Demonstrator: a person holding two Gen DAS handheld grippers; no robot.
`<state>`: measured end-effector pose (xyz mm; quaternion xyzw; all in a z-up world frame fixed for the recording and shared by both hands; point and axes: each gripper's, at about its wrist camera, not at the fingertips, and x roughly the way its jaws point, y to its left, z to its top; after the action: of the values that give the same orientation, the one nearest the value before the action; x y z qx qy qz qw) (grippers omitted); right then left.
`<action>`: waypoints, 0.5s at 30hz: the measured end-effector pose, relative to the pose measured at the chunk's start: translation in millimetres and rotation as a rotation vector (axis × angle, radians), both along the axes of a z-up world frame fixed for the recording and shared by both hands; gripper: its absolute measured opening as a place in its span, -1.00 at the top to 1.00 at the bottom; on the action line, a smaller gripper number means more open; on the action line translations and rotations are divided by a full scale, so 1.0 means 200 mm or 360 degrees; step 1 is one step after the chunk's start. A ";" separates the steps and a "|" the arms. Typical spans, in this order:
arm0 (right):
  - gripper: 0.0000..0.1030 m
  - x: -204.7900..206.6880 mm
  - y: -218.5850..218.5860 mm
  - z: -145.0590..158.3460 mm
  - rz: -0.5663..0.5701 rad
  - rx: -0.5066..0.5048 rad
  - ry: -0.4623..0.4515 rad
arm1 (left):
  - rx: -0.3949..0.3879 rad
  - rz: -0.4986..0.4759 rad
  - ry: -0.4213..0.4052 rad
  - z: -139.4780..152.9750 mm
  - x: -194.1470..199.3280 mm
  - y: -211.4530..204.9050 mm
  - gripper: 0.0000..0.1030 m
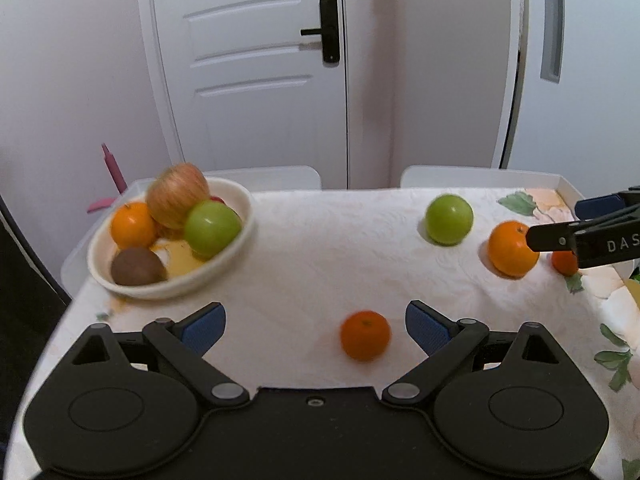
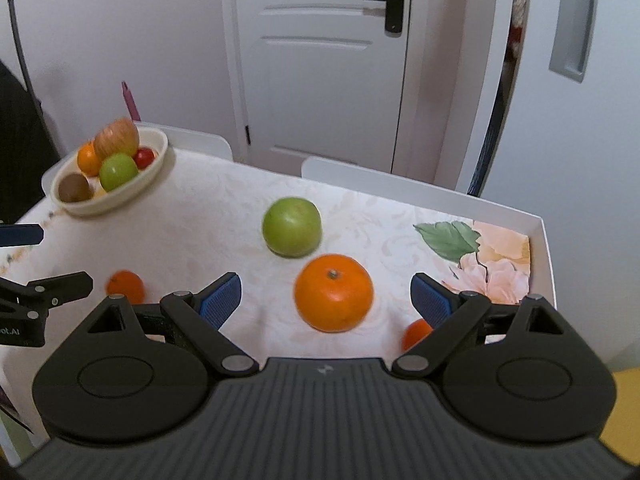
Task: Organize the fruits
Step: 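Move both grippers back toward the remaining oranges and green apple, then grasp a small mandarin with the left gripper while the right gripper grasps the large orange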
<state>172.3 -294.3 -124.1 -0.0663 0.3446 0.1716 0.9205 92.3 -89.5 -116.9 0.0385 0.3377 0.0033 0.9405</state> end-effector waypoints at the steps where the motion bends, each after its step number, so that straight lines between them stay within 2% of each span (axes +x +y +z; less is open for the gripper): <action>1: -1.00 0.01 -0.01 -0.02 0.0008 -0.0005 0.0001 | 0.0002 0.0004 0.0005 -0.02 0.00 -0.02 -0.87; 4: -1.00 0.05 -0.02 -0.07 0.0034 -0.0012 0.0015 | -0.0005 0.0011 0.0025 -0.09 0.03 -0.07 -0.74; 15: -1.00 0.12 -0.02 -0.18 0.0082 -0.0024 0.0039 | -0.0030 0.0052 0.0091 -0.23 0.11 -0.12 -0.02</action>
<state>196.8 -299.1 -159.3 -0.0800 0.3554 0.1934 0.9110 113.4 -112.7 -162.7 0.0242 0.3651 0.0144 0.9305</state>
